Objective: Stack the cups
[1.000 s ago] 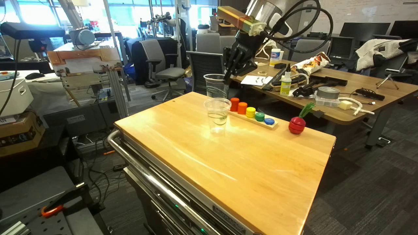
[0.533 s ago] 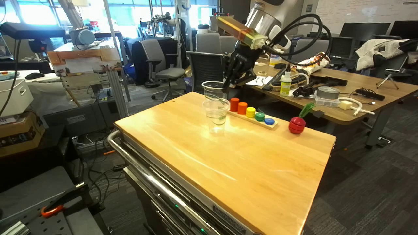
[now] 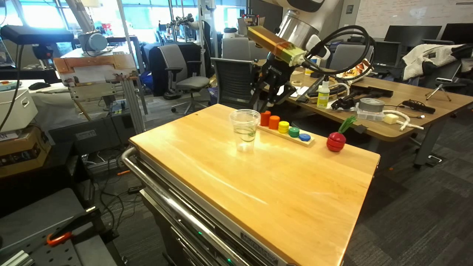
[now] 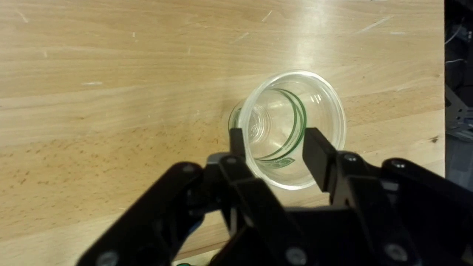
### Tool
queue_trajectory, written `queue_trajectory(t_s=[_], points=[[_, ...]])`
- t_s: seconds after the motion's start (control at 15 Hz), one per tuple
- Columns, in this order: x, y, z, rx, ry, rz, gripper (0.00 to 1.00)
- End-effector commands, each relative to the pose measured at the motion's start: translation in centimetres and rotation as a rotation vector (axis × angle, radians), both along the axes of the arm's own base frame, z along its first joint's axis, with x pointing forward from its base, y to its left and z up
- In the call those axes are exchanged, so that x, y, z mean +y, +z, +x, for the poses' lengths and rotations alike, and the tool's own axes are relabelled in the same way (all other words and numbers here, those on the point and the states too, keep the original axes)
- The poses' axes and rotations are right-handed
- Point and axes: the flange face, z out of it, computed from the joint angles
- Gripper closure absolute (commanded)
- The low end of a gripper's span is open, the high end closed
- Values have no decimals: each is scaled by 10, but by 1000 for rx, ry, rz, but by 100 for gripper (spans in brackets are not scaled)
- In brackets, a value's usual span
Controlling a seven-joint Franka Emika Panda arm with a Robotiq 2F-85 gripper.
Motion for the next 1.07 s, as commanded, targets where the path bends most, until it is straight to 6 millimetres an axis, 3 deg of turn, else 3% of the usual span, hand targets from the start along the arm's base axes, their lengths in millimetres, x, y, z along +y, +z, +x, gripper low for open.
queue_trajectory(t_s=[0.0, 0.2, 0.27, 0.73, 1.0], points=[[1, 25, -10, -64, 27, 21, 23], [-2, 56, -16, -70, 18, -63, 2], [-4, 69, -20, -72, 15, -102, 0], [-4, 193, -57, -238, -48, -300, 1], [3, 233, -94, -314, -124, -312, 0]])
